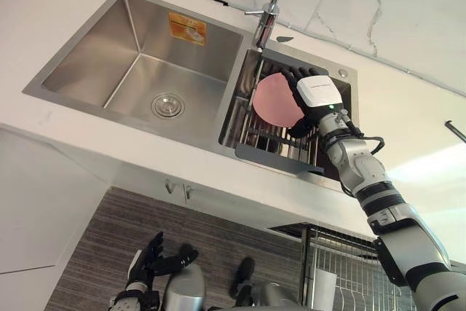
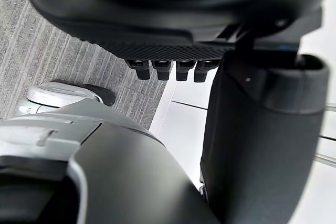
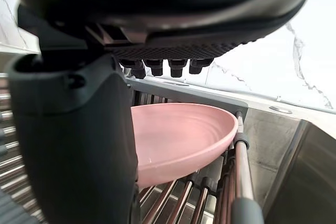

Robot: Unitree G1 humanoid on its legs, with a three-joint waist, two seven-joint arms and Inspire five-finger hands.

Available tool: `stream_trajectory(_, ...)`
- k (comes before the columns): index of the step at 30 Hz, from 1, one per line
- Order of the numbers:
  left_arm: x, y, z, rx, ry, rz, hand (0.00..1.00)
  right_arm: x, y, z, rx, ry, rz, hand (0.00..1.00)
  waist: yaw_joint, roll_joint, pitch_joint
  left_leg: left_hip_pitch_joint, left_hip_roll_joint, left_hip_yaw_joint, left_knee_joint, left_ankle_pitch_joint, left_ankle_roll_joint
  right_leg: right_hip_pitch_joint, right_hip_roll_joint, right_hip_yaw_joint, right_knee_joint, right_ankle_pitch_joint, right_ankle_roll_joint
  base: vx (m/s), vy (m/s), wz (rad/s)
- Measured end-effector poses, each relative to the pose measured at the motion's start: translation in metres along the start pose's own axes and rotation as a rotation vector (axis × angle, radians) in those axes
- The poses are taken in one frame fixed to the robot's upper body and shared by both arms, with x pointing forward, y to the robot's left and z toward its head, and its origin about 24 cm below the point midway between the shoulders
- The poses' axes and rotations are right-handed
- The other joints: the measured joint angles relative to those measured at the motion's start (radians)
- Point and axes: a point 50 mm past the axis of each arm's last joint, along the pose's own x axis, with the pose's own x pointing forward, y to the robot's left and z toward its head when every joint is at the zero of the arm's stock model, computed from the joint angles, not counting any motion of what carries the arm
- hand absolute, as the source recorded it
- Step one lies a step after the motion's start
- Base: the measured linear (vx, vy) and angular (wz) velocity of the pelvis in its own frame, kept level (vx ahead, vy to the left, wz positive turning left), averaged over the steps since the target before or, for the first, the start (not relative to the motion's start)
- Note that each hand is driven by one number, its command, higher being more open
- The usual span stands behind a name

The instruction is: Walk over to the sink, pick up the cup, carry it to the dishwasher, place the cup inside the dishwasher, then close the dishwasher door

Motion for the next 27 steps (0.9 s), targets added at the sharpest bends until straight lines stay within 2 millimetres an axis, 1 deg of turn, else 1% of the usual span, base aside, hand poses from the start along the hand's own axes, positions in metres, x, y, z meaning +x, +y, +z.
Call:
stream_trajectory(4,0.001,0.002,0.001,-0.008,-0.001,0.012,1.00,0.000,-0.006,0.000,0.062,-0.002,0.005,1.00,-0.004,0.001,0.000,-0.020,0.018,0.003,0.021,-0.011,-0.002,-0.016,0.018,0.008,0.000,0.016,-0.007,0.02,0.001,-0.05)
stream_trajectory(6,0.001,0.002,0.001,-0.013,0.002,0.014,1.00,0.000,-0.008,0.000,0.070,-0.005,0.008,1.00,-0.007,0.003,0.002,-0.024,0.022,0.003,0.034,-0.013,0.003,-0.015,0.021,0.011,0.000,0.016,-0.007,0.00,0.000,0.00)
stream_trajectory(9,0.003,0.002,0.002,-0.012,0.000,0.014,1.00,0.000,-0.009,-0.001,0.099,0.007,0.007,1.00,-0.011,0.005,0.003,-0.033,0.023,0.004,0.053,-0.015,-0.003,-0.015,0.022,0.015,0.000,0.016,-0.007,0.00,0.000,0.00)
stream_trajectory(12,0.003,0.001,0.002,-0.014,0.001,0.014,1.00,0.000,-0.011,-0.003,0.125,0.018,-0.004,1.00,-0.019,0.013,0.008,-0.042,0.022,0.003,0.071,-0.025,-0.003,-0.015,0.022,0.017,-0.001,0.017,-0.008,0.00,0.000,0.00)
stream_trajectory(17,0.004,0.000,0.003,-0.020,0.002,0.013,1.00,-0.002,-0.024,-0.009,0.146,0.033,-0.064,1.00,-0.028,0.040,0.026,-0.051,0.022,0.006,0.086,-0.041,0.000,-0.016,0.021,0.025,-0.005,0.016,-0.009,-0.01,0.001,-0.01)
stream_trajectory(23,0.005,0.000,0.003,-0.021,0.004,0.014,1.00,-0.008,-0.029,-0.017,0.167,0.046,-0.128,1.00,-0.030,0.046,0.027,-0.059,0.027,0.012,0.106,-0.050,-0.002,-0.017,0.025,0.030,-0.008,0.008,-0.021,0.01,0.002,-0.04)
stream_trajectory(24,0.005,-0.001,0.003,-0.021,0.005,0.013,1.00,-0.008,-0.031,-0.015,0.166,0.035,-0.139,1.00,-0.034,0.048,0.026,-0.061,0.028,0.013,0.115,-0.051,-0.006,-0.016,0.026,0.031,-0.008,0.008,-0.021,0.01,0.022,-0.04)
stream_trajectory(27,0.006,-0.001,0.003,-0.020,0.007,0.012,1.00,-0.013,-0.032,-0.009,0.150,-0.008,-0.160,1.00,-0.038,0.049,0.025,-0.062,0.025,0.015,0.122,-0.054,-0.002,-0.014,0.024,0.032,-0.008,0.008,-0.021,0.02,0.033,-0.01)
